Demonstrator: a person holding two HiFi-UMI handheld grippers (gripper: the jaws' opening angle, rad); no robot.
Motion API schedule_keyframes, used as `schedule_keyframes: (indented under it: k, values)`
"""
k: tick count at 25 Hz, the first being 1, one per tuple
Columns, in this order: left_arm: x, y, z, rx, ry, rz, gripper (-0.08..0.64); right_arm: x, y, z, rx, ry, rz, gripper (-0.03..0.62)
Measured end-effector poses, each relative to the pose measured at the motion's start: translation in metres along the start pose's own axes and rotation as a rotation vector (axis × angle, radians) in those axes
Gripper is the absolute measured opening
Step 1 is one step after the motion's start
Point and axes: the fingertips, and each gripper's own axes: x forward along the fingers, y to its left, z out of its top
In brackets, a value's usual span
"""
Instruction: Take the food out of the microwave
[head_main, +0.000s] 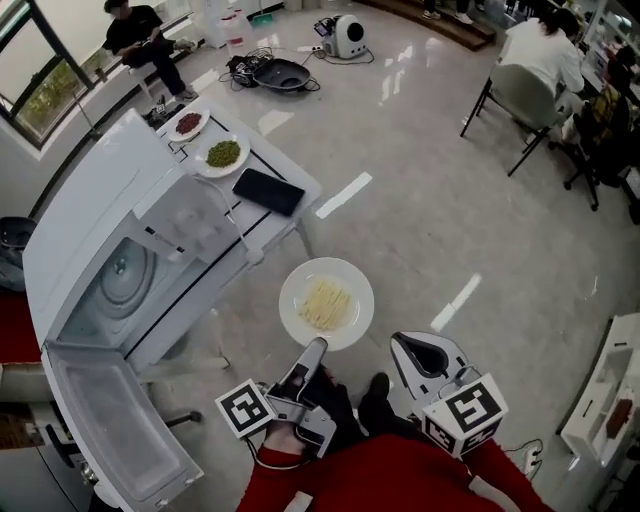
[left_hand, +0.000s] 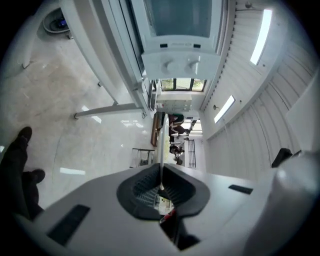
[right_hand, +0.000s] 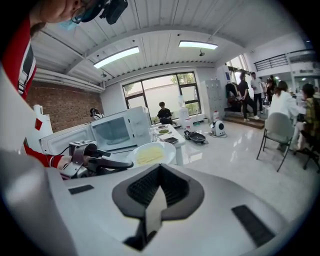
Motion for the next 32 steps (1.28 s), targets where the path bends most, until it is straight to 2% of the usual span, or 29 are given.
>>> schedule_keyframes:
  k: [7, 17, 24, 32]
  values:
    - [0.032, -0.002, -0.065, 0.042, 0.212, 0.019, 0.020, -0.060, -0.035, -0.020, 0.096, -0.053, -0.163, 0.011]
    - [0.052, 0.008, -0.150, 0.062, 0.443, 0.039, 0.020, -0.127, -0.069, -0.059, 0.192, -0.088, -0.343, 0.011]
    - [0.063, 0.016, -0.202, 0.070, 0.576, 0.053, 0.020, -0.165, -0.089, -0.082, 0.249, -0.110, -0.430, 0.011]
    - [0.069, 0.020, -0.238, 0.077, 0.681, 0.060, 0.020, -0.190, -0.099, -0.098, 0.289, -0.132, -0.489, 0.011]
